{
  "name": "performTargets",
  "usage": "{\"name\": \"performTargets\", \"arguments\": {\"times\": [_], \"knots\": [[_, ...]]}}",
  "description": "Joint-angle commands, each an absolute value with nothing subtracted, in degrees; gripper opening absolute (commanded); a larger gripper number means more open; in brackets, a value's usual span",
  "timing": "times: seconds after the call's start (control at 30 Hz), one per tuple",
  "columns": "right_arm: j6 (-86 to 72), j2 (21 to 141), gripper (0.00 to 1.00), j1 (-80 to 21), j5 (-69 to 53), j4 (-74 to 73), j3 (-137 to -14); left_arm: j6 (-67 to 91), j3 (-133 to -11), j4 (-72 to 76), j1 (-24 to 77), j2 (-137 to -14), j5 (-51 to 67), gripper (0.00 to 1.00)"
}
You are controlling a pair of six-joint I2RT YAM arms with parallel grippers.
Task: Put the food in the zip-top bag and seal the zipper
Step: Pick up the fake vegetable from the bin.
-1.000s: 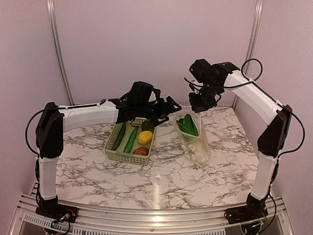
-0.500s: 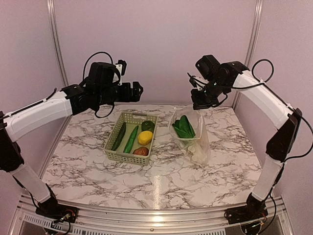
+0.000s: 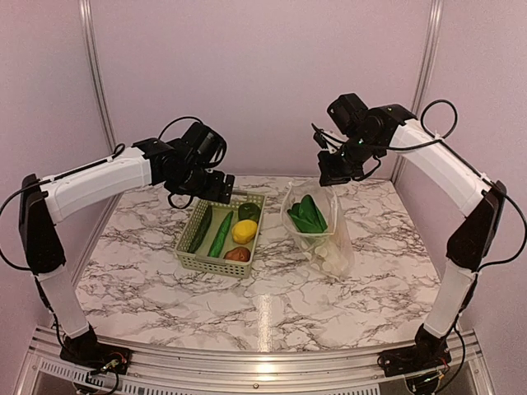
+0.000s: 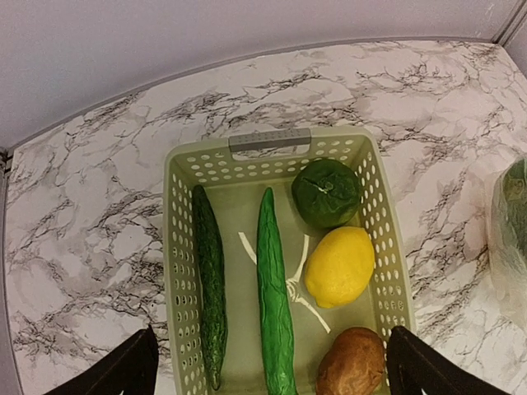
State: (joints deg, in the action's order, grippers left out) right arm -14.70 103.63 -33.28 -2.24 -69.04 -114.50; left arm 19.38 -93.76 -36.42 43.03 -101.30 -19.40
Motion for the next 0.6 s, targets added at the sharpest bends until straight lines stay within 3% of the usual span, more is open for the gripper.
{"name": "performTargets", "arguments": {"times": [0.0,0.23,0.57], "knots": [[-13.47,103.74,0.00,-33.84,-3.08,-67.87,-115.28,15.27,-98.80,-43.01,41.42,-107.86,-17.04,0.99],[-12.77,103.87,0.00,-33.75,-3.63,-67.81,-115.06,19.17,-100.43,-40.07,37.37,-115.71,-2.76,0.66],[-12.70,104.14,0.00,-33.75,-4.26,-68.04,-115.06,17.84,-108.91,-44.16,36.18,-127.98,-2.63,0.61]]}}
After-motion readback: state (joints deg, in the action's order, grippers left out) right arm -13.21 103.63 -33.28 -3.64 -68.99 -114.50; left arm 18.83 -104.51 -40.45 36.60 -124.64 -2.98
